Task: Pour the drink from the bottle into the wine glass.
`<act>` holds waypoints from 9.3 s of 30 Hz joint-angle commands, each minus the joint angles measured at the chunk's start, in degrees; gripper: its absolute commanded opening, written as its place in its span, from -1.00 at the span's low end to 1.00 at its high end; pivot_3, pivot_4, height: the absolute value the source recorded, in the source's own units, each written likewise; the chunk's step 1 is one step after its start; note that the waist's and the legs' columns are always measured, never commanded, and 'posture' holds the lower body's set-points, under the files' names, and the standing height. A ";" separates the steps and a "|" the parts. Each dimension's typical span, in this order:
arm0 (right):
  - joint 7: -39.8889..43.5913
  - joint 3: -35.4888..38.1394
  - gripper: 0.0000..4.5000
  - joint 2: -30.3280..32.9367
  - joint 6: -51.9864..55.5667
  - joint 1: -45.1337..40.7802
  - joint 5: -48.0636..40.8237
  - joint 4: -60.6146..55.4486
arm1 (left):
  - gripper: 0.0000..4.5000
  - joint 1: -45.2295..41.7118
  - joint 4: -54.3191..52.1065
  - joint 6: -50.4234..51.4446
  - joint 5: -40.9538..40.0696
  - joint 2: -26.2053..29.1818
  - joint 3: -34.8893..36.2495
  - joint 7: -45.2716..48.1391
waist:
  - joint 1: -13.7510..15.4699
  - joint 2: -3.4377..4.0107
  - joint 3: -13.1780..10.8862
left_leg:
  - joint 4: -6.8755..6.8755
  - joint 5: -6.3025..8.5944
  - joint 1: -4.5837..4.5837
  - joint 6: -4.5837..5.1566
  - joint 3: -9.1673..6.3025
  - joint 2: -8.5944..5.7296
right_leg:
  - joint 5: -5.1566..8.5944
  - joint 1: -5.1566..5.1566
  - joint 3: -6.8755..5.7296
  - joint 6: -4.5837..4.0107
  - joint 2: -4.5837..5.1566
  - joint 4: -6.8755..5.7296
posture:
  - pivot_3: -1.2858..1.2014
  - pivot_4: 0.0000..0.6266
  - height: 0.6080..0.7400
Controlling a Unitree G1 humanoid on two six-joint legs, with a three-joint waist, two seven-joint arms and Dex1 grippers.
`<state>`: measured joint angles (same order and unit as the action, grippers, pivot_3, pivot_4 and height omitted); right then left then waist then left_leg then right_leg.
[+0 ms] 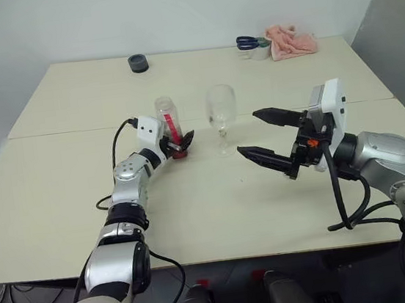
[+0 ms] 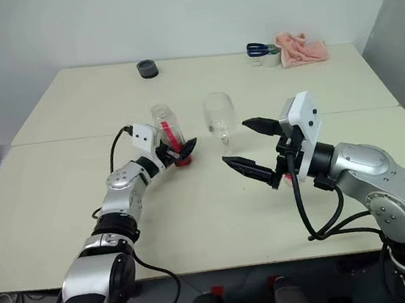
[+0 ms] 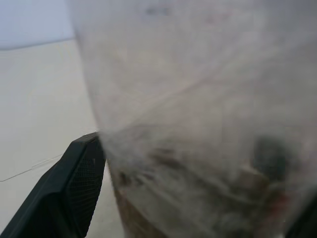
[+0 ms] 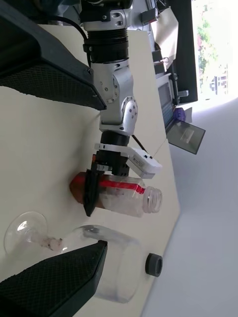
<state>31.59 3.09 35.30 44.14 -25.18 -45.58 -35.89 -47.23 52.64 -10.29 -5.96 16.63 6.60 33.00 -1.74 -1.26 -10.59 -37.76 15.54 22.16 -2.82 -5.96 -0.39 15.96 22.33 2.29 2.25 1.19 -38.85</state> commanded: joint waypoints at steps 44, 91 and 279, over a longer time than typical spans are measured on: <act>0.46 1.69 1.00 0.27 -3.07 3.04 1.13 -2.23 | 0.99 13.30 -29.66 7.78 9.75 -16.71 -5.88 -38.94 | 0.14 -0.01 0.00 | -0.03 0.00 0.00 -0.01 0.05 -0.03 | 0.00 -0.03 0.03 0.00 0.01 0.01 | 0.03 -0.52 1.00; -4.22 0.83 1.00 -0.33 0.45 -0.99 -1.25 -3.36 | 0.19 14.46 -33.06 11.42 12.65 -19.78 -5.01 -48.61 | 0.25 -0.01 -0.01 | -0.04 0.00 0.00 -0.01 0.09 -0.02 | 0.00 -0.03 0.04 0.01 0.00 0.02 | 0.03 -0.52 1.00; -1.99 2.12 1.00 -7.41 -15.84 6.50 16.59 4.85 | -0.23 -33.32 8.74 -30.21 38.01 17.21 -28.27 -16.59 | -0.16 -0.02 -0.05 | -0.37 -0.05 0.73 -0.01 0.28 -0.06 | -0.02 0.94 0.15 -0.01 -0.01 -0.69 | 0.03 -0.52 1.00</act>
<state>29.78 4.44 27.43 28.32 -17.49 -28.30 -28.79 -79.75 64.85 -41.31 35.35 33.52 -24.38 15.32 -1.90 -1.28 -10.64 -38.13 15.49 22.89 -2.83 -5.67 -0.45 15.94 23.27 2.44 2.23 1.18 -39.54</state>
